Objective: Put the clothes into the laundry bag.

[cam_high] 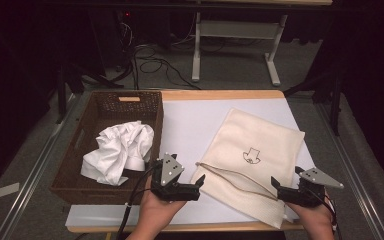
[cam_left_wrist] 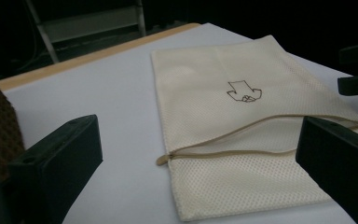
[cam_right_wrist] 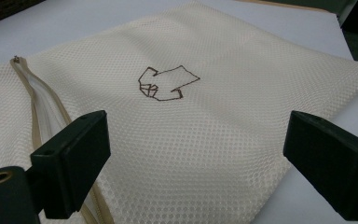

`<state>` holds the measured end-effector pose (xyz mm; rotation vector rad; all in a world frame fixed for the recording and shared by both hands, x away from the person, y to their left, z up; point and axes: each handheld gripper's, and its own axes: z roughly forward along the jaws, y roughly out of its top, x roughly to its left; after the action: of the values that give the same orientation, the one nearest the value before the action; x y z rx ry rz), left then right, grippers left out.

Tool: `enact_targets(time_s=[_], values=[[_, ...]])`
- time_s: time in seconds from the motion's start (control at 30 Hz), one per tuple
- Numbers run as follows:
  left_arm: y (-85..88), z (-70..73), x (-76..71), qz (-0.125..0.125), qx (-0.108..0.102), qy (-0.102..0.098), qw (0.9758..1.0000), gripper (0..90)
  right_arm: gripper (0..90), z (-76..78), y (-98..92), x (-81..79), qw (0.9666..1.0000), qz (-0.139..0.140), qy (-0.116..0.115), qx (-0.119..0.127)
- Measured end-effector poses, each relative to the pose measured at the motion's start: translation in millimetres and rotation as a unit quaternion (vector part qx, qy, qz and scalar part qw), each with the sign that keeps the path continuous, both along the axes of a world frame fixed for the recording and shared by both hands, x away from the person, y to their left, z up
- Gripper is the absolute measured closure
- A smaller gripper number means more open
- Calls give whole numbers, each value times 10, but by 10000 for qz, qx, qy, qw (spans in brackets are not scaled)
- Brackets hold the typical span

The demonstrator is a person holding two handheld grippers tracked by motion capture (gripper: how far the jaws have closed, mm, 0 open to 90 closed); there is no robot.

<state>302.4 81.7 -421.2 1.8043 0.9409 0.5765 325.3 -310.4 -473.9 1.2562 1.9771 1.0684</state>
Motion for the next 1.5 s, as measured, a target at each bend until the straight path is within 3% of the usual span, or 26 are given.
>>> enact_targets(time_s=[0.1, 0.23, 0.47, 0.57, 0.6, 0.67, 0.73, 0.8, 0.9, 1.0, 1.03, 1.07, 1.13, 1.33, 1.5], values=[[160, 131, -27, 203, -36, -121, 9997, 16, 103, -14, -5, -1, 10000, 1, 3, 10], [344, 183, -21, 443, -115, -205, 9987, 18, 116, -24, 4, -7, 10000, 25, -51, 1], [651, 260, 4, 830, -4, -360, 9959, 25, 63, -26, 2, -6, 9999, 54, -76, 86], [894, 277, 29, 1164, 84, -413, 9923, 26, 56, -24, -3, -8, 9998, 97, -87, 114], [894, 277, 29, 1164, 84, -413, 9923, 28, 56, -24, -3, -8, 9998, 97, -87, 114], [1100, 239, 64, 1390, -117, -309, 9897, 36, 91, -17, -6, -24, 9996, 149, -200, 144], [1159, 225, 71, 1470, -119, -288, 9886, 35, 93, -12, -5, -34, 9995, 106, -274, 89], [1308, 209, 80, 1663, -29, -293, 9856, 35, 86, 10, -2, -50, 9993, 35, -372, 60], [1411, 206, 81, 1748, -96, -284, 9841, 34, 84, 13, -2, -52, 9993, 23, -359, 102], [1533, 212, 79, 1804, -1, -225, 9833, 19, 64, 16, -4, -53, 9992, 31, -392, 124], [1622, 221, 59, 1917, 62, -244, 9811, 18, 63, 8, -8, -52, 9991, 53, -399, 147], [1622, 221, 59, 1917, 62, -244, 9811, 16, 63, 8, -8, -52, 9991, 53, -399, 147], [1734, 216, 39, 2074, -16, -232, 9780, 7, 54, -3, -18, -40, 9990, 63, -417, 149], [1751, 199, 39, 2083, -54, -234, 9778, 6, 50, -17, -32, -21, 9991, 50, -407, 141], [1700, 206, 44, 1980, -98, -274, 9798, 5, 50, -36, -12, -16, 9991, 117, -375, 144]])
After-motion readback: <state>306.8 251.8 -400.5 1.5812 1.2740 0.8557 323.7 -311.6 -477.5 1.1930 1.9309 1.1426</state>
